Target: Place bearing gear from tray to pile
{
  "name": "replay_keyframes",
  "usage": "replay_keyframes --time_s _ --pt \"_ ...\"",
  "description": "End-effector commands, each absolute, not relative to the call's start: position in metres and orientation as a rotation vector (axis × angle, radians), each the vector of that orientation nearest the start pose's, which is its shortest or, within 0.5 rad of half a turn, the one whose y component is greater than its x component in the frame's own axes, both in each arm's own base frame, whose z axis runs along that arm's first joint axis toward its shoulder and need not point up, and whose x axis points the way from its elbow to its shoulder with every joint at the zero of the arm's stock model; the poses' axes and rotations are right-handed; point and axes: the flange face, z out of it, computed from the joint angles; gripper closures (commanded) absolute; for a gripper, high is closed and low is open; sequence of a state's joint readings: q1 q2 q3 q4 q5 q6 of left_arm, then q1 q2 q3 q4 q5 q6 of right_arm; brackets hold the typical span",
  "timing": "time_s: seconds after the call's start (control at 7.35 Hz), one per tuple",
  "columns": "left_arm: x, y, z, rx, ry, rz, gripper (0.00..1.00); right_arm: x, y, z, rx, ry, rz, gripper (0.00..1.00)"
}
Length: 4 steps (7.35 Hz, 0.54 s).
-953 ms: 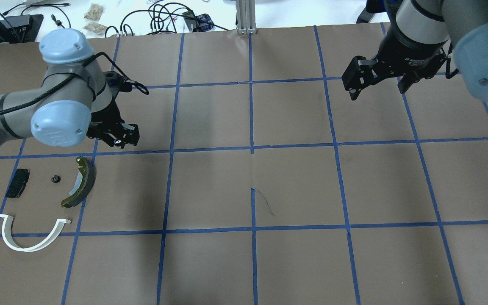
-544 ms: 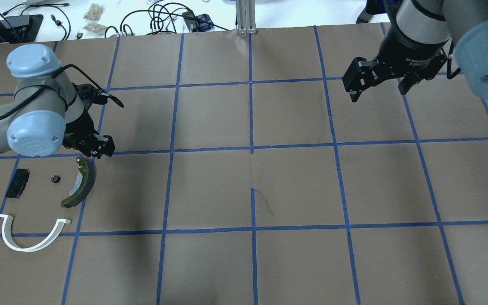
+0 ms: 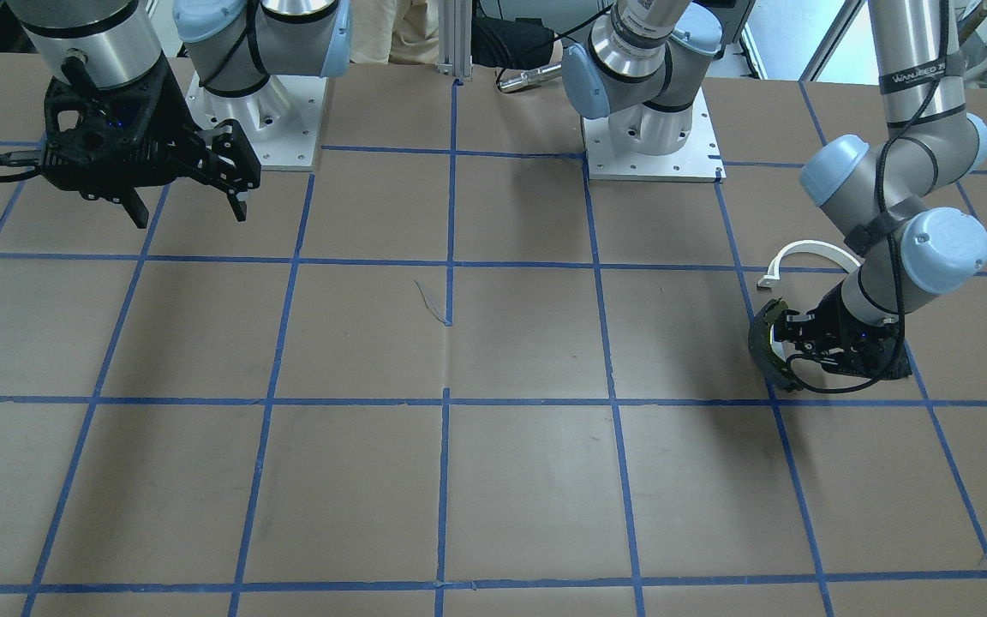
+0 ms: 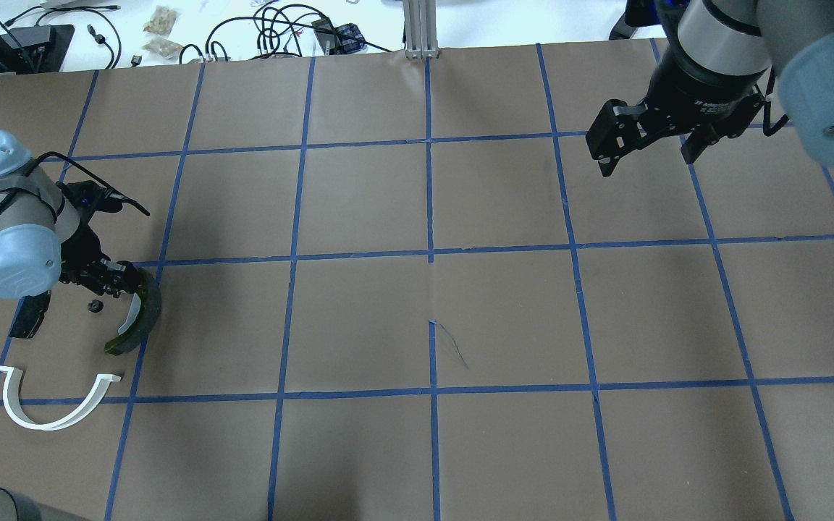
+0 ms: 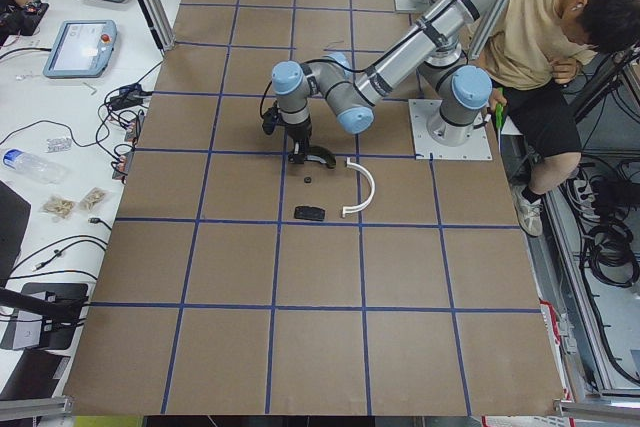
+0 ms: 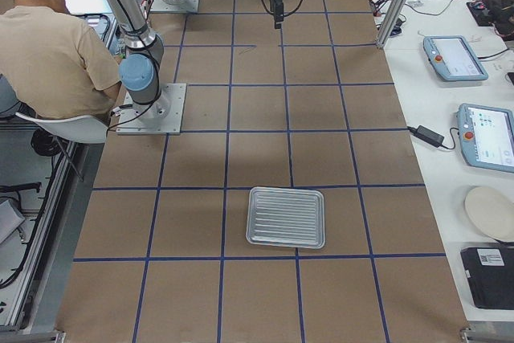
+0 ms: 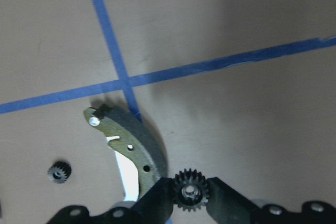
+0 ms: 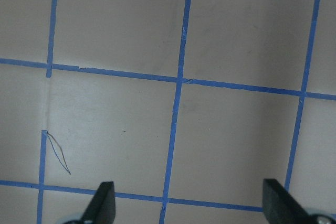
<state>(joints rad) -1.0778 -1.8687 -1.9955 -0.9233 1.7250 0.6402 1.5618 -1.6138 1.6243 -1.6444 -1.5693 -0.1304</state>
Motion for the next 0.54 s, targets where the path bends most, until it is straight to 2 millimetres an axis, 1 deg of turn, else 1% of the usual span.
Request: replay_keyframes --time_s 0.0,0.14,0.27,0.41 --pt "0.1485 -0.5085 0.1916 0.209 3.031 0.224 1.00 0.1290 -0.4807 0.4890 -0.190 3.137 -0.096 0.00" --pt "0.1507 -0.5090 0.1892 0.209 3.018 0.241 0.91 0.1290 -0.4807 0.4890 -0.190 3.137 -0.096 0.00" --pt "0.1497 -0.5064 0.1848 0.207 3.018 0.258 0.22 0.1290 -0.4807 0.4890 -0.190 3.137 -0.096 0.00" --pt "0.1523 -0.5066 0.1877 0.209 3.014 0.265 0.00 0.1290 -0.4806 0.4882 -0.193 3.137 -0.094 0.00"
